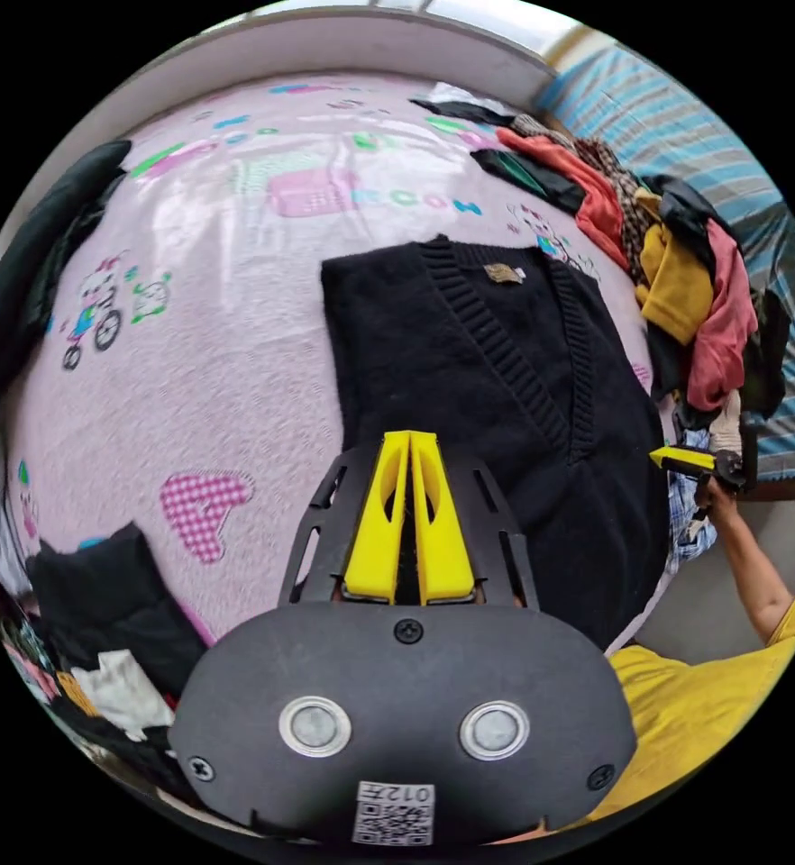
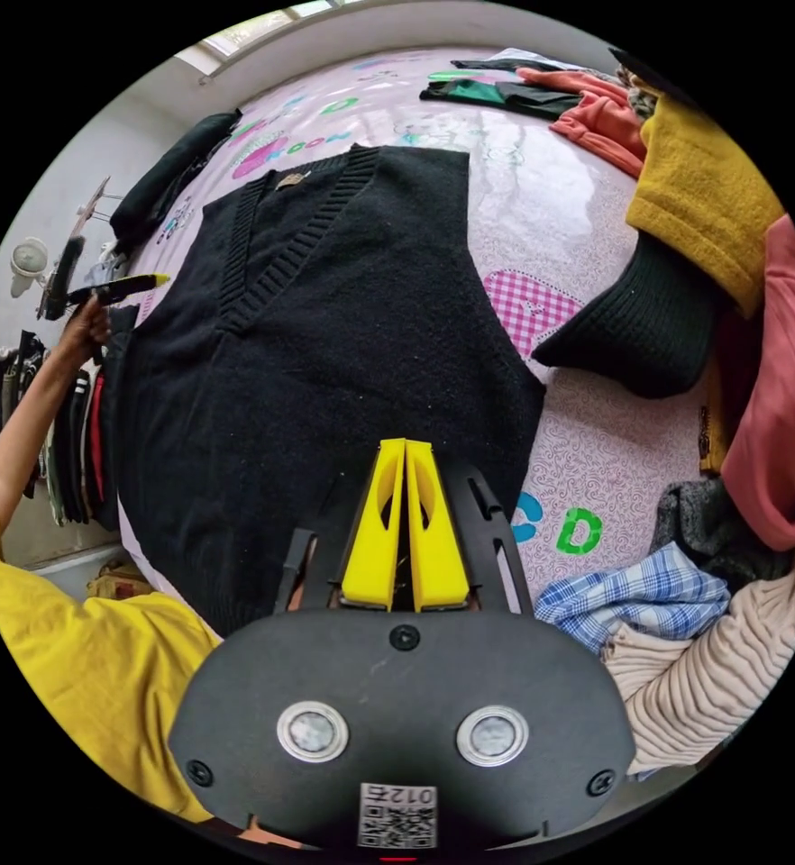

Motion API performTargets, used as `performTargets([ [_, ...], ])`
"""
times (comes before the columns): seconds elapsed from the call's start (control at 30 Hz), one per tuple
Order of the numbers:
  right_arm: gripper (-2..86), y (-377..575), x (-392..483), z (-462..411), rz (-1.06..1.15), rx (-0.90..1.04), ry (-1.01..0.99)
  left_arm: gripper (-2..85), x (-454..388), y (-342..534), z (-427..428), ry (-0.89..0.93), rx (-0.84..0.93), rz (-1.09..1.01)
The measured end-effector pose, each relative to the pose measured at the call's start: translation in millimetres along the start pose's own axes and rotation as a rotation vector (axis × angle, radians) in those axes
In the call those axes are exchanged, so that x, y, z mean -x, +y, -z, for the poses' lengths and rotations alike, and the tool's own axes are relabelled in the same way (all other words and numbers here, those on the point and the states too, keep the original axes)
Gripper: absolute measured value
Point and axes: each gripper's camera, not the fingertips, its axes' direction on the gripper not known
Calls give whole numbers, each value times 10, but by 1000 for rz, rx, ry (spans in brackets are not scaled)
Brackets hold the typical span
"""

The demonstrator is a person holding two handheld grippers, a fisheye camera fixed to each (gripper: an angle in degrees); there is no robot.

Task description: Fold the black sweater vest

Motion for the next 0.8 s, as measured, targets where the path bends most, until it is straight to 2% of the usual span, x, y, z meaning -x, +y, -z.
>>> performTargets([
  [0.1,6,41,19,150,12,-43,2,4,13,-192,-287,-10,75,9],
  [0.33,12,-41,-80,320,43,-101,-31,7,747,26,-47,60,-17,306],
  [0.4,15,-189,-96,338,72,-124,-35,11,699,-53,99,-28,-71,330],
  [0.47,21,-490,-131,385,108,-166,-54,18,475,-283,210,-43,-131,215],
  [0.53,30,-780,-147,417,140,-195,-36,35,108,-689,237,-27,-150,0],
  [0.7,81,-1648,-91,433,299,-178,72,83,-385,-1422,-3,-225,24,-247],
  [0.8,95,-2091,-41,325,406,-92,142,98,-483,-1686,-125,-230,107,-346],
])
